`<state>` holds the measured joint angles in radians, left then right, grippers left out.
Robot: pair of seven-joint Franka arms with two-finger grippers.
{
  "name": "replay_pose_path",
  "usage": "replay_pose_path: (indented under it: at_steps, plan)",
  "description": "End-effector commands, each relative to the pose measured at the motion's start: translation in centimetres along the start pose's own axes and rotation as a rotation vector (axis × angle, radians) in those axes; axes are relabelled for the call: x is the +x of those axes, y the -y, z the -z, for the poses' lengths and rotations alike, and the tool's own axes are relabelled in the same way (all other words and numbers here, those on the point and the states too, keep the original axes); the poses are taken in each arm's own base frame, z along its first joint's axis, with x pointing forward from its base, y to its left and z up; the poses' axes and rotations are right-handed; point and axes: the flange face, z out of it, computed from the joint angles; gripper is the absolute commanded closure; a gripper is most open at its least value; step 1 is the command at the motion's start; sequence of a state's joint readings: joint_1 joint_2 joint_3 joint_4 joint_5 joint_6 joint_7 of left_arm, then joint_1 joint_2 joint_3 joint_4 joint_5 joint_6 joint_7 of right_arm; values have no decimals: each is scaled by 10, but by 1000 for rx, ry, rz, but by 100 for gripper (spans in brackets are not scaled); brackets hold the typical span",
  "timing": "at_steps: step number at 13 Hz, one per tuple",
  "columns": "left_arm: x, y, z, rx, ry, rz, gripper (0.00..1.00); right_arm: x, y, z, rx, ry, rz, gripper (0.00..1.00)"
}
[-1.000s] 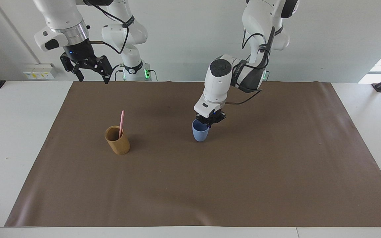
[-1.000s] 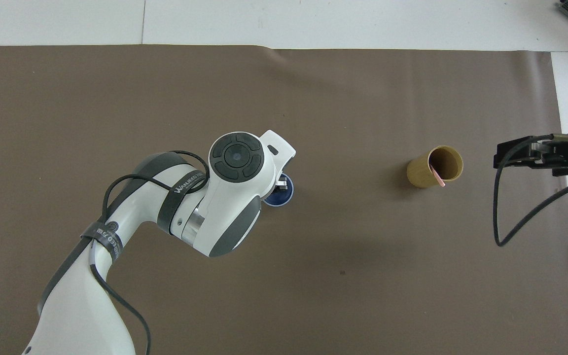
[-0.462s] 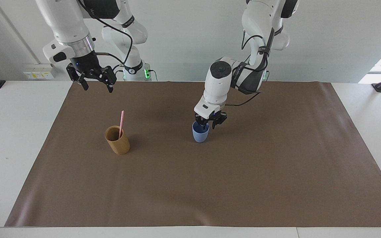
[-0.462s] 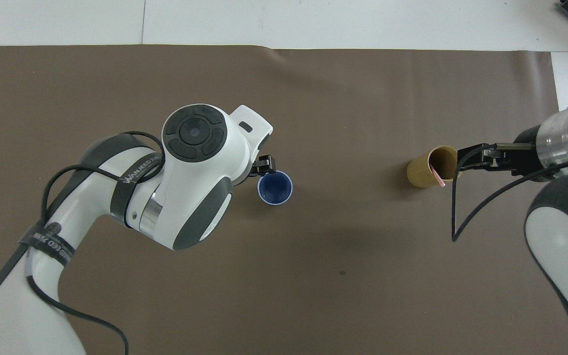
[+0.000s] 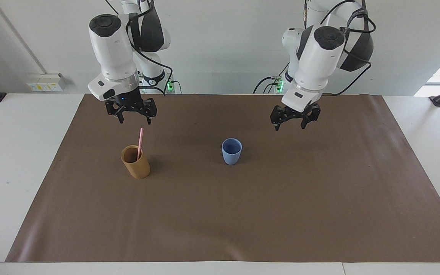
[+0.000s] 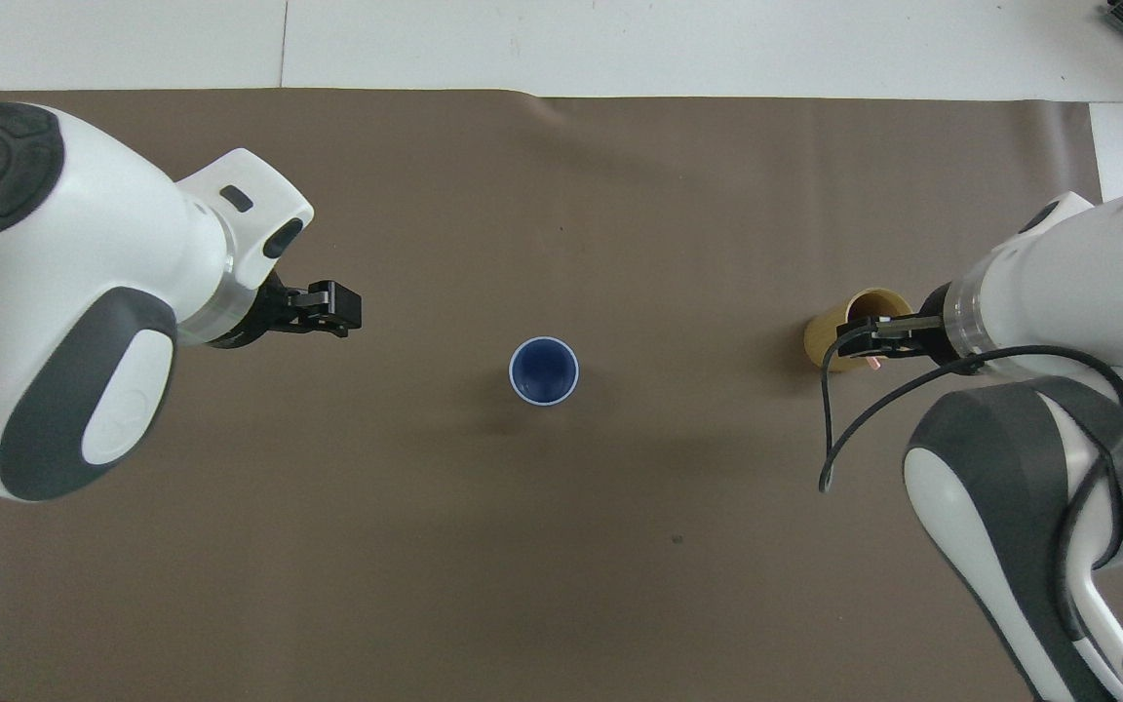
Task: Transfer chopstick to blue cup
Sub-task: 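Release the cup and withdraw the left gripper while the right gripper reaches the tan cup, then grasp the pink chopstick in the tan cup with the right gripper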
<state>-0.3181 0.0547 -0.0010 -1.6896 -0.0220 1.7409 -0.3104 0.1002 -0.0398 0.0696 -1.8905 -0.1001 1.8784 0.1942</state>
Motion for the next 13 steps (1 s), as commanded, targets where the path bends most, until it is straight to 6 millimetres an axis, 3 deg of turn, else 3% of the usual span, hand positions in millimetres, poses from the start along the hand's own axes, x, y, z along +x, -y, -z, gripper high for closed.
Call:
replay_pose_path:
  at_steps: [1,3,5,7,9,10,13]
  plan:
    - [0,54,-6,18,46,-58,0,-4,2,-17,-28,-5,26,20]
    - [7,104,-2,13,46,-81,0,-9,3,-33,-54,22,43,33]
    - [10,155,14,8,14,-123,0,-14,5,-45,-51,14,60,36]
    - [7,156,46,9,-42,-131,0,-15,4,-46,-50,12,92,47]
    - [-1,150,85,15,-39,-139,0,-15,4,-45,-51,13,98,74]
    - [-5,151,102,13,-38,-138,0,-13,4,-44,-51,10,99,80]
    - [-14,151,116,6,-49,-130,0,-9,3,-36,-46,-12,96,85]
